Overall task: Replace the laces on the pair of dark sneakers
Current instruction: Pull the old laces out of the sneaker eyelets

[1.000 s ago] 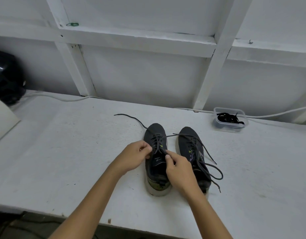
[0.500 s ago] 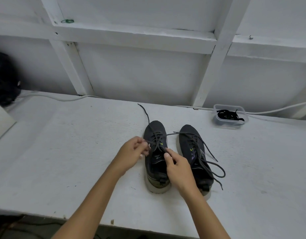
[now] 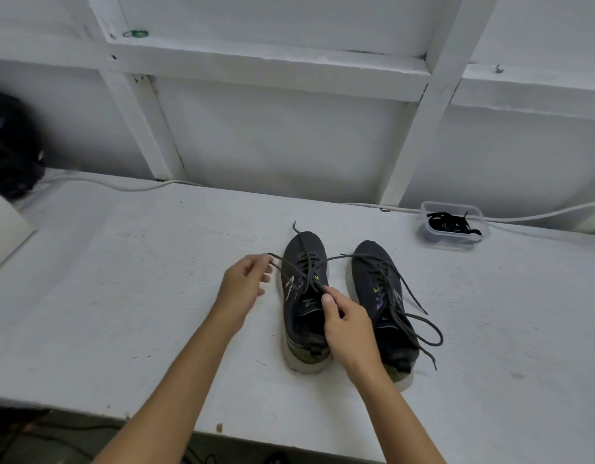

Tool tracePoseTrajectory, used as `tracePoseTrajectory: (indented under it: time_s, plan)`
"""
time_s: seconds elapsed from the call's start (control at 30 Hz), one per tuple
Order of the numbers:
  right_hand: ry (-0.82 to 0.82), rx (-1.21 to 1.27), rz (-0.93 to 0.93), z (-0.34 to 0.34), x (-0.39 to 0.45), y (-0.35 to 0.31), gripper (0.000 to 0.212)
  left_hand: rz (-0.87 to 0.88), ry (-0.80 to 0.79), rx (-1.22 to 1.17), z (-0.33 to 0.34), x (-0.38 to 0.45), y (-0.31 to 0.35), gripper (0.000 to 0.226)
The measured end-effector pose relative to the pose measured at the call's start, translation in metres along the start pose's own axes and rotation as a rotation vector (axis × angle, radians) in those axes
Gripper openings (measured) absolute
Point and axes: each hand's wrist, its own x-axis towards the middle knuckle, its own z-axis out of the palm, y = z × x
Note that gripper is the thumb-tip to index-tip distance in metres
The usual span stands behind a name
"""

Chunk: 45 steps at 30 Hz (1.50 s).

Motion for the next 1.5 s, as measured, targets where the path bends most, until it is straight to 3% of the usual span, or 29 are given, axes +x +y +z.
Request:
tracePoseTrajectory:
  time_s: [0.07, 0.13, 0.2, 0.33, 0.37, 0.47, 0.53, 0.63, 0.77, 0.83, 0.93, 1.0, 1.17, 1.33, 1.5]
  plan:
    - [0.015, 0.011, -0.015, 0.001, -0.001, -0.001, 0.031, -0.062, -0.273, 0.125, -0.001, -0.008, -0.005, 0.024]
    - [0.026, 0.025, -0.023, 0.001, -0.001, -0.003, 0.03, -0.044, -0.412, 0.235, 0.002, -0.014, -0.012, 0.017]
    - [0.022, 0.03, -0.022, 0.0, -0.001, -0.002, 0.03, 0.04, -0.312, 0.217, 0.007, -0.013, -0.014, 0.009]
    - [-0.016, 0.027, -0.04, 0.005, -0.003, 0.003, 0.032, 0.053, 0.12, -0.019, 0.01, -0.006, -0.011, 0.017]
    - [-0.017, 0.031, -0.063, 0.008, -0.005, 0.004, 0.032, 0.035, 0.128, -0.046, 0.008, -0.004, -0.012, 0.018]
    - [-0.022, 0.056, -0.134, 0.019, -0.006, 0.007, 0.036, -0.001, -0.194, 0.04, 0.001, -0.011, -0.018, 0.02]
    - [-0.048, 0.092, -0.131, 0.021, -0.005, 0.006, 0.039, 0.036, -0.294, 0.113, -0.002, -0.013, -0.019, 0.015]
    - [-0.036, 0.128, -0.121, 0.018, 0.0, 0.009, 0.034, 0.087, -0.232, 0.221, 0.0, -0.011, -0.015, 0.018]
    - [-0.055, 0.17, -0.071, 0.01, 0.005, 0.015, 0.041, -0.07, -0.065, -0.106, 0.006, -0.015, -0.015, 0.023]
    - [-0.078, 0.192, -0.064, 0.011, 0.004, 0.016, 0.041, -0.05, -0.116, -0.115, 0.004, -0.018, -0.02, 0.023]
    - [-0.07, 0.204, -0.067, 0.014, 0.005, 0.014, 0.044, 0.051, -0.279, 0.113, 0.002, -0.018, -0.022, 0.013]
    - [-0.066, 0.191, -0.067, 0.015, 0.006, 0.014, 0.043, 0.097, -0.26, 0.212, 0.002, -0.013, -0.021, 0.011]
    - [-0.069, 0.157, -0.066, 0.014, 0.007, 0.017, 0.042, -0.061, 0.025, -0.197, 0.007, -0.007, -0.017, 0.018]
    - [-0.078, 0.172, -0.074, 0.014, 0.008, 0.017, 0.042, 0.039, -0.295, 0.075, 0.008, -0.013, -0.026, 0.012]
    - [-0.072, 0.167, -0.073, 0.013, 0.008, 0.017, 0.04, 0.049, -0.163, 0.012, 0.006, -0.004, -0.02, 0.012]
